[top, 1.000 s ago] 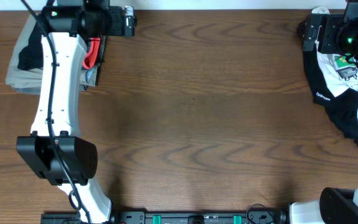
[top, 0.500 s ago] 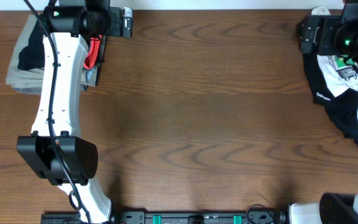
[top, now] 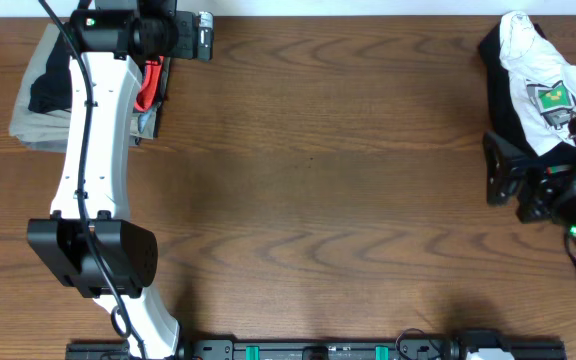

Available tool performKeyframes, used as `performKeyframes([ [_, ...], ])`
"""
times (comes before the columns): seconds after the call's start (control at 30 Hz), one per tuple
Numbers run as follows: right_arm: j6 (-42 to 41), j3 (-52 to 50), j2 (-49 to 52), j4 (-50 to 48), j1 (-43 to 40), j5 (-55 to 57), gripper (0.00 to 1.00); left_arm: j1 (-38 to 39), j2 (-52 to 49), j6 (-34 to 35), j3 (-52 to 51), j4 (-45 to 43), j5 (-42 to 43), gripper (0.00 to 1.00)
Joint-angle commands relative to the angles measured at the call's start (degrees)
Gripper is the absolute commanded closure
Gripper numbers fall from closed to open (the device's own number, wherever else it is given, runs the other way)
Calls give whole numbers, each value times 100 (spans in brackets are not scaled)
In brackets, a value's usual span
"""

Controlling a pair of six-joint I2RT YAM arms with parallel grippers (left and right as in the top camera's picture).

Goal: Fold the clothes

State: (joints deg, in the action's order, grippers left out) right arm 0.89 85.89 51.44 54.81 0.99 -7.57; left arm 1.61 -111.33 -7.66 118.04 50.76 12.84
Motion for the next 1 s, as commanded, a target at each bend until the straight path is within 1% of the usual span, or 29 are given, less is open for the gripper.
performKeyframes([
  [0.0,55,-1687,-496,-1143,-61,179,1,-13,9,-90,31,-2,-48,2],
  [0.13,-4,-3471,-1252,-3141,-55,63,1,-13,9,-90,31,-2,-48,2],
  [0.23,-267,-4660,-1775,-4511,-55,66,1,-13,9,-90,31,-2,-48,2],
  [0.4,-275,-5906,-2413,-5598,-13,70,1,-13,9,-90,31,-2,-48,2],
  [0.5,-275,-6651,-2859,-6122,-11,68,1,-13,9,-90,31,-2,-48,2],
  [0.67,-275,-7681,-3611,-6695,22,68,1,-13,9,-90,31,-2,-48,2],
  [0.77,-278,-8074,-3969,-6817,70,68,1,-13,9,-90,31,-2,-48,2],
  [0.97,-258,-8480,-4387,-6811,92,72,1,-13,9,-90,31,-2,-48,2],
])
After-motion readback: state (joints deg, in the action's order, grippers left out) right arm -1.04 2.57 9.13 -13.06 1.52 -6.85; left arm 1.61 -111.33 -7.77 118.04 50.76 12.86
